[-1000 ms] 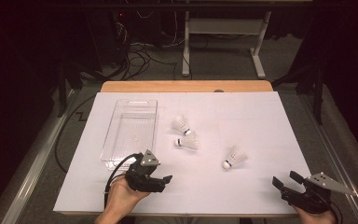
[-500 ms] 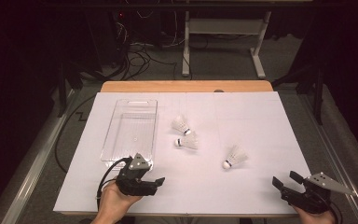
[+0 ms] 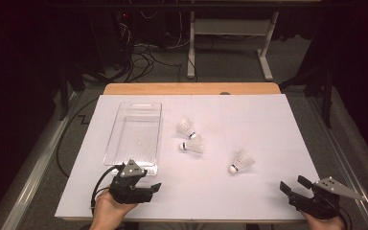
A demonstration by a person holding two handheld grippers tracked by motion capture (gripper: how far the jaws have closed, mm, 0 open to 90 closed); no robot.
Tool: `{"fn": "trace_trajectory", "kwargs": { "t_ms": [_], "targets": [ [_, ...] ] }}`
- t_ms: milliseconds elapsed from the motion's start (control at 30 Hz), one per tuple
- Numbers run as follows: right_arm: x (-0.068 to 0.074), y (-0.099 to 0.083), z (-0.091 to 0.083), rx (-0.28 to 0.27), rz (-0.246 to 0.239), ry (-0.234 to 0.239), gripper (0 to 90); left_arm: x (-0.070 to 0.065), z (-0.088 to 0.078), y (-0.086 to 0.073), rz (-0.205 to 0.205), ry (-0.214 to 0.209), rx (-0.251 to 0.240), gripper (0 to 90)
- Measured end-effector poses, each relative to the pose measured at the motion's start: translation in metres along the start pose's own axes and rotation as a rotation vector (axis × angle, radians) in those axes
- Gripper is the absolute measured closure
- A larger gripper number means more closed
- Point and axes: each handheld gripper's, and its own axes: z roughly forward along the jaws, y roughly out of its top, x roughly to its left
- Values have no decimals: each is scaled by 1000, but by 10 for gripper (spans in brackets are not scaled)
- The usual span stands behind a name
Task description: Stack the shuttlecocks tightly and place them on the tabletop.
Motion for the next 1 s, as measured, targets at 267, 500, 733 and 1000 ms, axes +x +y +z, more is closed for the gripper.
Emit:
{"fn": "trace_trajectory", "kwargs": {
  "t_ms": [267, 500, 733, 1000],
  "targets": [
    [0, 0, 0, 0, 1, -1, 260, 5, -4, -6, -13, 7, -12, 335],
    [0, 0, 0, 0, 0, 1, 260, 10, -9, -11, -36, 19, -34, 337],
    [1, 0, 0, 3, -6, 1, 260, 16, -16, -17, -61, 35, -62, 340],
    [1, 0, 0, 4, -8, 1, 261, 23, -23, -23, -91, 54, -85, 342]
  ]
}}
